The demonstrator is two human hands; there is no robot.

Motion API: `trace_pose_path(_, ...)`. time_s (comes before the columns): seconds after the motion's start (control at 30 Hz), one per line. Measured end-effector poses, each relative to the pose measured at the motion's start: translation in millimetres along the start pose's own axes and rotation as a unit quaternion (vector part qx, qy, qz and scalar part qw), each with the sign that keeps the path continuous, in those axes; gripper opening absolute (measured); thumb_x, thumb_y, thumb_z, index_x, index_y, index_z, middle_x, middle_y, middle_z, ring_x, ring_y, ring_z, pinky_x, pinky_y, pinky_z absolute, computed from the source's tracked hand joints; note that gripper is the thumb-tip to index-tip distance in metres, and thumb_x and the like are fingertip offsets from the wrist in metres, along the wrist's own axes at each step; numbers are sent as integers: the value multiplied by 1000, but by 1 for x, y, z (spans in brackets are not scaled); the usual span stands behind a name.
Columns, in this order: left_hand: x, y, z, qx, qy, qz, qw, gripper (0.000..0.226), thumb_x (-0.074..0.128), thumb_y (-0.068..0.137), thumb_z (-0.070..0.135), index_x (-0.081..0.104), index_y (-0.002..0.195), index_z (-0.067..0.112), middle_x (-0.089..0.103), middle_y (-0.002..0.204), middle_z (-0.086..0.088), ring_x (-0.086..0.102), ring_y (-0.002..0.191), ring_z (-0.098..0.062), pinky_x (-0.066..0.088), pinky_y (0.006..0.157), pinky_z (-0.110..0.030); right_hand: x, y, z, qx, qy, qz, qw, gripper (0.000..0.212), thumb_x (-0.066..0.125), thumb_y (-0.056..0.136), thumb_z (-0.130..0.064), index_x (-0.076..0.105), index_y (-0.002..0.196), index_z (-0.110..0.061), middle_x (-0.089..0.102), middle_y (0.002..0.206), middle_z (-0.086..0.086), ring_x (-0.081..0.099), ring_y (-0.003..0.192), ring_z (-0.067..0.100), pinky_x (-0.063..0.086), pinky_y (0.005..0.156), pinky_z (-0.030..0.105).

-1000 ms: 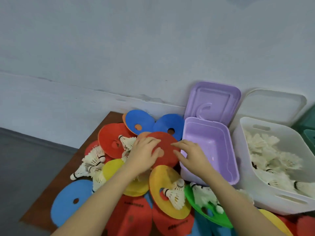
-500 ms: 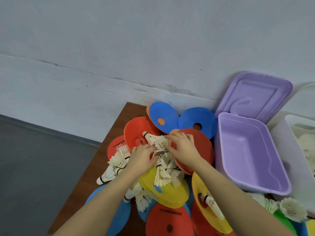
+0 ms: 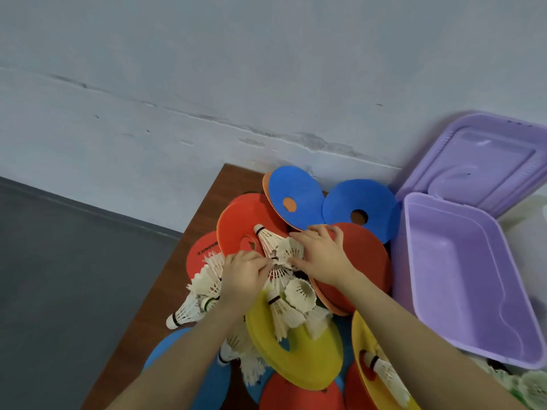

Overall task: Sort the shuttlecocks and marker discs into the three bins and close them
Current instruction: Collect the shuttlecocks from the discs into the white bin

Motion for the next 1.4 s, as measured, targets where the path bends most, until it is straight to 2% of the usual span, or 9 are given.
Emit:
trace_pose_path(0.2,-19,3,-8,-16,-19,34,999,25,53,86,34,74,93,23,68,86,9,57,81,-15,27,76,-27,7,-3,-7,-22,20,-8,1000,69,54,74,-70,46,131,-31,52,124,-15,26,130,13,-2,102,40)
trace_pose_path(0.3,-18,2,-14,-19,-13,32,999,25,52,86,32,74,93,21,68,84,7,57,80,-18,28,76,-29,9,-4,-11,-40,36,-21,998,74,60,70,-68,45,132,-30,52,124,-14,25,132,15,-3,104,41)
trace_pose_path(0.5,-21,2,-19,-30,-23,42,998,26,53,85,29,74,95,18,65,78,4,58,74,-22,30,76,-31,8,-1,-10,-25,68,-3,997,64,64,73,-62,53,126,-27,57,114,-11,31,125,13,-2,104,37)
trace_pose_path(0.73,-47,4,1,7,-59,79,995,25,54,87,28,71,102,17,64,82,5,57,79,-17,34,79,-33,-19,-18,-11,12,145,94,985,58,71,71,-52,55,121,-29,52,108,-17,38,114,10,6,97,27)
trace_pose_path(0.83,-61,6,28,56,-80,98,990,29,50,90,32,71,102,16,61,80,5,58,78,-17,42,75,-37,-36,-31,-7,14,178,115,977,58,73,72,-47,54,123,-27,53,110,-14,41,110,11,12,94,25)
trace_pose_path(1.0,-79,11,85,129,-117,145,974,29,50,91,29,70,104,12,61,82,3,56,71,-14,47,61,-37,-73,-65,16,34,215,185,958,57,63,70,-54,56,119,-25,49,105,-20,40,103,3,18,88,21)
trace_pose_path(1.2,-89,10,170,194,-130,203,951,27,54,91,23,69,106,7,64,83,-2,60,70,-14,52,62,-35,-123,-113,58,31,289,245,925,52,64,65,-50,57,111,-25,50,103,-24,49,99,7,37,89,29)
trace_pose_path(1.3,-79,12,217,217,-116,215,945,23,55,91,25,70,103,12,63,81,0,60,67,-16,51,58,-39,-150,-142,92,23,325,260,909,46,71,68,-38,53,109,-27,51,105,-19,49,101,-2,38,90,17)
trace_pose_path(1.4,-62,10,276,237,-125,217,939,23,56,89,26,72,98,13,63,81,0,60,67,-12,49,60,-26,-168,-179,132,27,354,259,898,45,76,75,-25,49,110,-29,54,109,-16,49,103,-10,35,87,5)
Point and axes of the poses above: each hand's wrist, its own y-axis towards the middle knuckle, its own x-axis out of the palm, z = x × y, the point moved 7 cm from there along y, towards the middle knuckle
